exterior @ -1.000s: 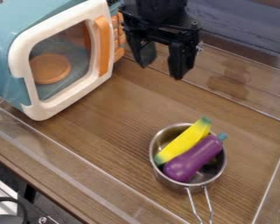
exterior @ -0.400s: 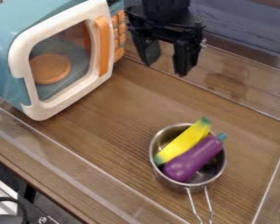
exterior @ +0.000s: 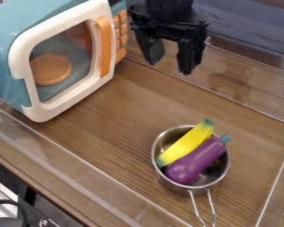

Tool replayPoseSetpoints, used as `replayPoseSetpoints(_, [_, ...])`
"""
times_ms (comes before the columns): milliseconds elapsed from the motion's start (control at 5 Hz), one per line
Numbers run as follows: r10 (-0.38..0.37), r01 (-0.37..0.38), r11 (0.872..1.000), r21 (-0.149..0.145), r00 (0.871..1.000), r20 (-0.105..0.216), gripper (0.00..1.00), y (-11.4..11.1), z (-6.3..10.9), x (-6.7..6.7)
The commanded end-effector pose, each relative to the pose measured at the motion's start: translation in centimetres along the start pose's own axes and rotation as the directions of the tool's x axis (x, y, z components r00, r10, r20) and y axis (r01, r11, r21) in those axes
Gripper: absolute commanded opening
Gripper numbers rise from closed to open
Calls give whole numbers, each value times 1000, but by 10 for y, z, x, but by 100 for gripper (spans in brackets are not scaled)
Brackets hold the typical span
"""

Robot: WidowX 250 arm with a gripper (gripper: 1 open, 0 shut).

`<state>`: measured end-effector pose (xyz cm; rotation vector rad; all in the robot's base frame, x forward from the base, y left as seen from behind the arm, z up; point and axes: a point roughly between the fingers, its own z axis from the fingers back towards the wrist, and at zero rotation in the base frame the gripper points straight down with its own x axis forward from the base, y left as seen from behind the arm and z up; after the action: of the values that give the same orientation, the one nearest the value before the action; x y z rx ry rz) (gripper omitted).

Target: Put the banana in the silver pot

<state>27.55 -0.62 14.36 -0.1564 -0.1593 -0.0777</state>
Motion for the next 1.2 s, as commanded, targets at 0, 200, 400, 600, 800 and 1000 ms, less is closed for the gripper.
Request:
replayPoseSetpoints(0, [-9,9,1000,7,999,50,100,3,10,8])
replayPoseSetpoints(200, [-12,11,1000,7,999,51,100,3,9,8])
replayPoseSetpoints(400, [-13,13,1000,8,999,51,100,3,9,7])
replayPoseSetpoints(600, [-12,12,1000,8,999,51,100,3,8,6])
replayPoseSetpoints(800, [-9,9,1000,8,999,51,100,3,7,4])
replayPoseSetpoints(1000, [-7,7,1000,5,999,53,100,2,7,4])
